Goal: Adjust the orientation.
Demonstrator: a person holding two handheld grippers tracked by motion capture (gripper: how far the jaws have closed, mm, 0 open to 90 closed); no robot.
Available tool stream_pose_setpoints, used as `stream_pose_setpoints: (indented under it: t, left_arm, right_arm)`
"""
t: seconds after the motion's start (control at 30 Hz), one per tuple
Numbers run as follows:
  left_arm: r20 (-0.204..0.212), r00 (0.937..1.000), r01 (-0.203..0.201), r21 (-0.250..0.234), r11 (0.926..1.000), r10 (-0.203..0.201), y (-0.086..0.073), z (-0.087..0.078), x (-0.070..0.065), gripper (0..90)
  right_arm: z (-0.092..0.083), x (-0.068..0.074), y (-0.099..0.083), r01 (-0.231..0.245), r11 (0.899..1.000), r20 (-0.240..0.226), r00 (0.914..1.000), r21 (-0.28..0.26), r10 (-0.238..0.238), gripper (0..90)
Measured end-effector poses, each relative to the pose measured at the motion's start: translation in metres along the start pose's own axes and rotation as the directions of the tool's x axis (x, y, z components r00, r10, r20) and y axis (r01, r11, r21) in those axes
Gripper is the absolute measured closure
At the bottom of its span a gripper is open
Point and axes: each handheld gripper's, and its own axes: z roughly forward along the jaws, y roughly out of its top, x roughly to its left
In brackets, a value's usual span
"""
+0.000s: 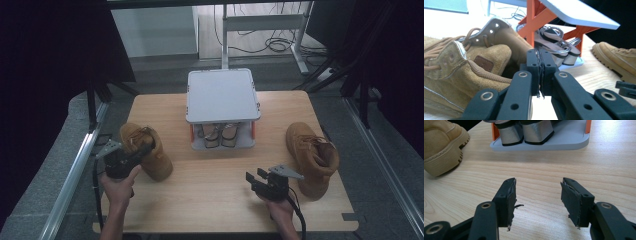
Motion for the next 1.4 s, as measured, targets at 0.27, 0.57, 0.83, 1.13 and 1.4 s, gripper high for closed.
stream_pose_setpoints:
  t: [0.27, 0.57, 0.83, 1.13, 1.4]
  left_arm:
    - [0.053, 0.9983, -0.026, 0.006, 0.9997, 0.025, -0.012, 0.007, -0.020, 88.1]
    - [0.047, 0.9958, -0.080, 0.033, 0.9962, 0.078, -0.032, 0.033, -0.043, 88.8]
    - [-0.011, 0.9957, -0.092, 0.045, 0.9947, 0.092, -0.042, 0.060, -0.046, 89.3]
    - [-0.046, 0.9974, -0.053, 0.054, 0.9971, 0.055, -0.053, 0.067, -0.038, 89.1]
    - [-0.077, 0.9969, -0.012, 0.026, 0.9996, 0.014, -0.057, 0.063, -0.025, 88.9]
  right_arm:
    - [0.001, -0.001, -0.001, -0.001, 1.000, 0.005, 1.0000, 0.004, 0.001, 45.7]
    - [-0.001, -0.003, 0.000, -0.015, 1.000, 0.002, 0.9999, -0.005, 0.015, 45.5]
    - [0.000, -0.002, -0.001, -0.008, 1.000, 0.003, 1.0000, -0.001, 0.008, 45.2]
    - [0.000, -0.002, -0.002, -0.007, 1.000, 0.008, 0.9999, 0.000, 0.007, 45.2]
    - [0.002, -0.001, -0.003, -0.004, 1.000, 0.018, 0.9998, -0.003, 0.004, 45.2]
